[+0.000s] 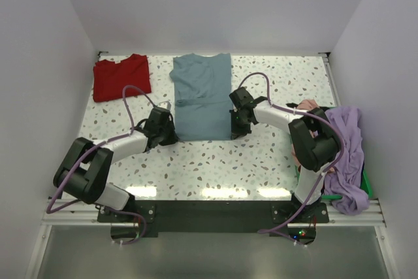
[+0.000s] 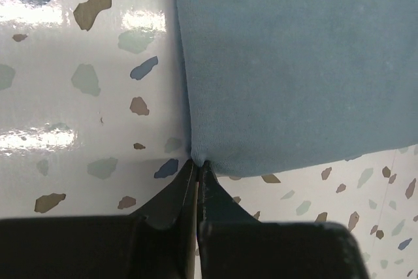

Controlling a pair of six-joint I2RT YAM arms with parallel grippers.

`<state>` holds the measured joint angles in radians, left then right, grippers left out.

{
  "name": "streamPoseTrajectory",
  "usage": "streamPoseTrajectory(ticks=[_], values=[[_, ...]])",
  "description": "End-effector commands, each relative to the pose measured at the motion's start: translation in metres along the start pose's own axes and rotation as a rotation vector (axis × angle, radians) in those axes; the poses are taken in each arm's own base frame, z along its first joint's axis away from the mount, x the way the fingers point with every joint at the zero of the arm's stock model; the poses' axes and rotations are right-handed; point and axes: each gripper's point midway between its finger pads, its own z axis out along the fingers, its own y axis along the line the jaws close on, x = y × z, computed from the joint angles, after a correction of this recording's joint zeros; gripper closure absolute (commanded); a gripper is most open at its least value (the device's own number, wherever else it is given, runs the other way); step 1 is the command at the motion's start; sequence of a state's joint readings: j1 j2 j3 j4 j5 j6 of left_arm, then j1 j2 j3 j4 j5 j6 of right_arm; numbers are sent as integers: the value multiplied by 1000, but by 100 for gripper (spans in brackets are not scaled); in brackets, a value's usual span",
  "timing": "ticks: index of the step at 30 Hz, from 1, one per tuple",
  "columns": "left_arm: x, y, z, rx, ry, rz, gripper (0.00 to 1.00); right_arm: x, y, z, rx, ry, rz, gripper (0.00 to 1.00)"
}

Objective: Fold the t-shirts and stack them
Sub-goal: Fold the tshirt

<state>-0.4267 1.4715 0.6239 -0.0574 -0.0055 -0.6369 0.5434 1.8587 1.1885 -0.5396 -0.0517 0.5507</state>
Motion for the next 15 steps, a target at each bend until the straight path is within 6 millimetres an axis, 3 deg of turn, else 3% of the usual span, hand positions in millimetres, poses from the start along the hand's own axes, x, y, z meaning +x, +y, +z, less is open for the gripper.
streamPoseTrajectory(ticks=[1,15], values=[[2,0,7,1,-1,-12,100,9,-13,5,58,21,-1,100],[3,25,-12,-129,-17,-21,100,16,-23,-21,89,2,-5,100]])
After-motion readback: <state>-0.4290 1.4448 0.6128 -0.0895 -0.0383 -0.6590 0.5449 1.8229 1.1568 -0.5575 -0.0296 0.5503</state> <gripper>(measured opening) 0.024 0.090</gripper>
